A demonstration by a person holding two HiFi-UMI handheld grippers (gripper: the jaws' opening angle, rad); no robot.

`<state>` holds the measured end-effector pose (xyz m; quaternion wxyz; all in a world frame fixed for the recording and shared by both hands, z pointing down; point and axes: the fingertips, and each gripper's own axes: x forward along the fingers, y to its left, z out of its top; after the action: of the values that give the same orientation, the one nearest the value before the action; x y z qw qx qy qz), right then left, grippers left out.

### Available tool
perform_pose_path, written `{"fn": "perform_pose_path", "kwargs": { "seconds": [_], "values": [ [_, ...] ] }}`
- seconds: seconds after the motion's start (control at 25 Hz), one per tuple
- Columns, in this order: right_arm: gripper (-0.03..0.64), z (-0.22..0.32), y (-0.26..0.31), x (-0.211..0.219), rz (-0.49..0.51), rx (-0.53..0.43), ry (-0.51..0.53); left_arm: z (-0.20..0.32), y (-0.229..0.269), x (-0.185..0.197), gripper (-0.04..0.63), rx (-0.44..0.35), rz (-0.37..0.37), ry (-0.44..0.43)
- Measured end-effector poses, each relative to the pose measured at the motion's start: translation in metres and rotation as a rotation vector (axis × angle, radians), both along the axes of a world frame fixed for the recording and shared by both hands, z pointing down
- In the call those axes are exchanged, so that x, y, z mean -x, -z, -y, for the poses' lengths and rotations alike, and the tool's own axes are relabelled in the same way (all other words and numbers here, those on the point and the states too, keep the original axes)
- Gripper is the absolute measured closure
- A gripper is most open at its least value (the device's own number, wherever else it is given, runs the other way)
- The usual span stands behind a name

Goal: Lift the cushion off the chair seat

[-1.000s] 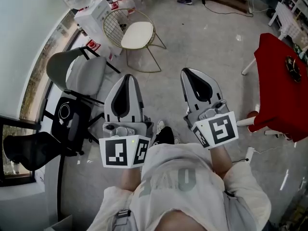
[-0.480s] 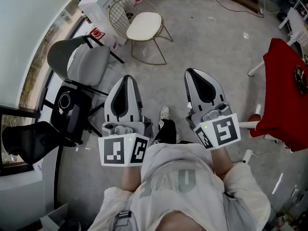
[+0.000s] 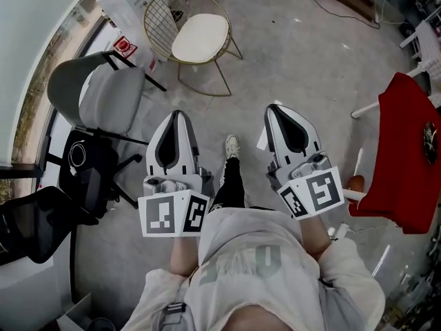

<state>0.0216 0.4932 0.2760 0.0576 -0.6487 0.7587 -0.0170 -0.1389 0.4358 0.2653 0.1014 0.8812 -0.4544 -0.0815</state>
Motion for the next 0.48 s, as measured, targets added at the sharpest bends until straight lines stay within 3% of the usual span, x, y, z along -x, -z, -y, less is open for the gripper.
{"fn": "perform_pose_path", "kwargs": {
  "seconds": [0.16, 0.48],
  "values": [
    [0.600, 0.078, -0.001, -0.022, -0.020, 0.010, 0.003, 0.079, -0.011, -0.015, 0.581, 0.013, -0.004, 0.015],
    [0.600, 0.229, 0.016, -0.042, -0.056, 0.004, 0.037, 0.241, -0.013, -0.009, 0.581, 0.040, 0.004, 0.101]
  ]
}}
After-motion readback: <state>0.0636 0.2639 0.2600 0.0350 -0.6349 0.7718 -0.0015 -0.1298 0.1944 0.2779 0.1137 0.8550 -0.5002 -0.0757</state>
